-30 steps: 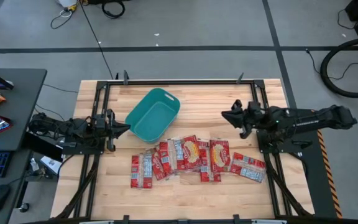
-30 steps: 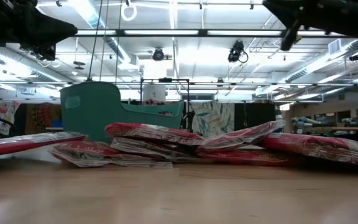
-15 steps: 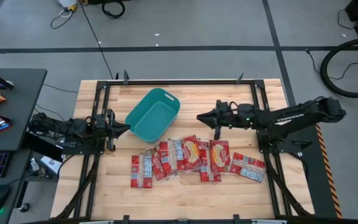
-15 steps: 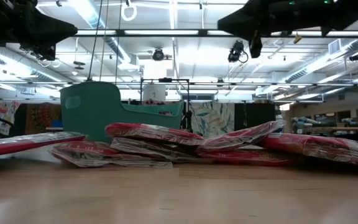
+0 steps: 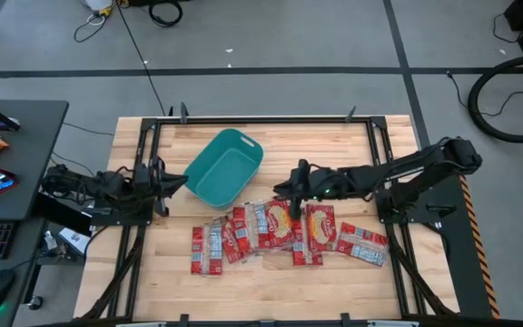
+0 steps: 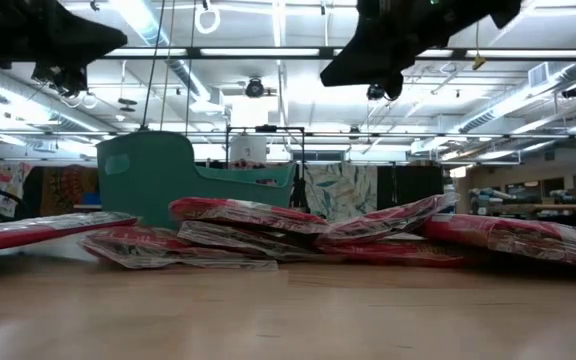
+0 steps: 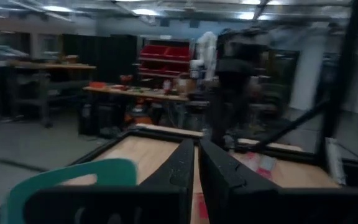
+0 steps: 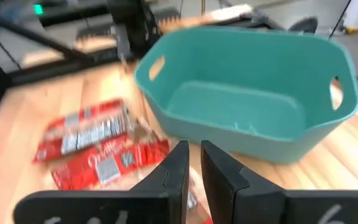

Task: Sort popcorn bags into baskets
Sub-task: Put the red popcorn bag into the blue bin

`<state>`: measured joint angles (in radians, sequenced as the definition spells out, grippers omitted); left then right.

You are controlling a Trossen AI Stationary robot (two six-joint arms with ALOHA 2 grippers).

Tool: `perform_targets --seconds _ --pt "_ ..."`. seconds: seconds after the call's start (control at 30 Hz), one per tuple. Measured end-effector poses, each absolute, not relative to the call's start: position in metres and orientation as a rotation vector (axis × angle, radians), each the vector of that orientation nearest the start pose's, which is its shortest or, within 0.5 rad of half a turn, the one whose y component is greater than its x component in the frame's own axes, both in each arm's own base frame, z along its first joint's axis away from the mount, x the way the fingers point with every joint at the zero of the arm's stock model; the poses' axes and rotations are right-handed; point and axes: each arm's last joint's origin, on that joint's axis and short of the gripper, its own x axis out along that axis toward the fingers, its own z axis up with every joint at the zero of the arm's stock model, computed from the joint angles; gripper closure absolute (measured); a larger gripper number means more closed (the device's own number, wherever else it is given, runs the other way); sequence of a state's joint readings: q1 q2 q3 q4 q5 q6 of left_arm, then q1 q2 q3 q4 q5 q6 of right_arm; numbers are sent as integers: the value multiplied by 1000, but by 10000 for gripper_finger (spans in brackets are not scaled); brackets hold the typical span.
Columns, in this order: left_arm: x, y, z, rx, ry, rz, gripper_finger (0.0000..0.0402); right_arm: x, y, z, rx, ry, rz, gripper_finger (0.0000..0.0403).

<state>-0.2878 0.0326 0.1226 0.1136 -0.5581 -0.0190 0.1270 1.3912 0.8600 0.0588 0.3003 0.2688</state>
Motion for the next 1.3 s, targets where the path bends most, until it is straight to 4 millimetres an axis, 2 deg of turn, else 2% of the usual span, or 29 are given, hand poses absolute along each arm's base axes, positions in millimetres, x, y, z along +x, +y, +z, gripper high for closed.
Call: perform_targets --seconds 0.2,0.4,0.6,0.77,0.93,1.1,1.2,1.3 --pt "86 -9 211 -129 -175 271 372 314 46 249 109 532 -236 355" --pt "87 -10 208 -24 -137 278 372 333 65 244 48 622 -230 355" --pt "86 -11 211 18 -156 260 373 357 82 246 -18 742 -235 355" --pt "85 -12 214 65 -177 251 380 370 92 243 -56 824 -229 355" --pt "85 -12 217 137 -194 263 383 373 100 238 -79 874 -216 355" --pt "85 -12 217 160 -193 272 383 367 99 228 -100 972 -237 350" --pt "85 -11 218 174 -198 285 383 364 93 223 -93 1035 -266 328" --pt "85 -10 218 187 -199 299 383 360 90 220 -74 1085 -290 289"
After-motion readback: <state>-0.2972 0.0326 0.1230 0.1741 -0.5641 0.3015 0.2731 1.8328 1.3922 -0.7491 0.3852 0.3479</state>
